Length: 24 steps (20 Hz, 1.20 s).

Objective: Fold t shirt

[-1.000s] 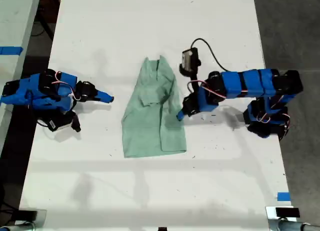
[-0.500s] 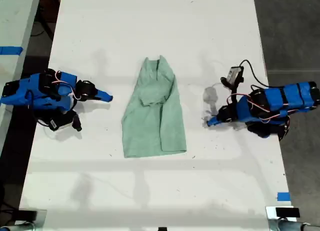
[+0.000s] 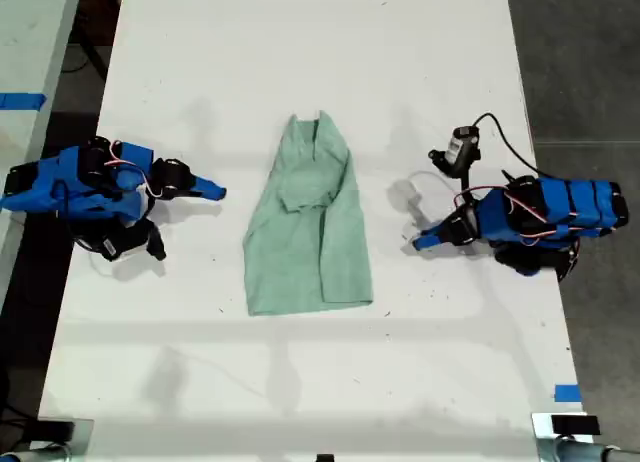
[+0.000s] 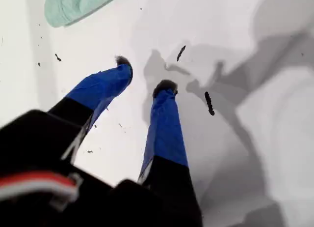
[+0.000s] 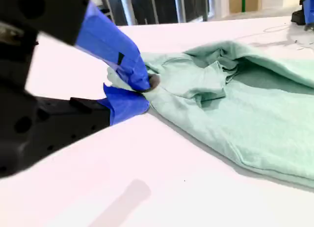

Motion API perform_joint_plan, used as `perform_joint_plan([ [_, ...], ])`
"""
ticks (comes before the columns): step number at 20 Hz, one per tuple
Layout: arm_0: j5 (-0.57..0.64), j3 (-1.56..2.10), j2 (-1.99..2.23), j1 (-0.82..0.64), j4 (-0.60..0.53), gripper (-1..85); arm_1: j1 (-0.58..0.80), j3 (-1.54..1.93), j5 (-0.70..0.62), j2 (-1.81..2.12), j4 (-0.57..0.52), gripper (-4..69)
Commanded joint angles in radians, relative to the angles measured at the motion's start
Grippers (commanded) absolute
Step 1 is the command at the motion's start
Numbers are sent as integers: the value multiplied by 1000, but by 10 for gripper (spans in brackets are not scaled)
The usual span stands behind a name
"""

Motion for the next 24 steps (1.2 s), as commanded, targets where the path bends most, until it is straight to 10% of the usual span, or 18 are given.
perform_joint_plan([
  [1, -11, 43, 8, -17, 2, 25, 2, 60, -95, 14, 2, 110],
  [24, -11, 43, 8, -15, 2, 25, 2, 60, -95, 14, 2, 93],
])
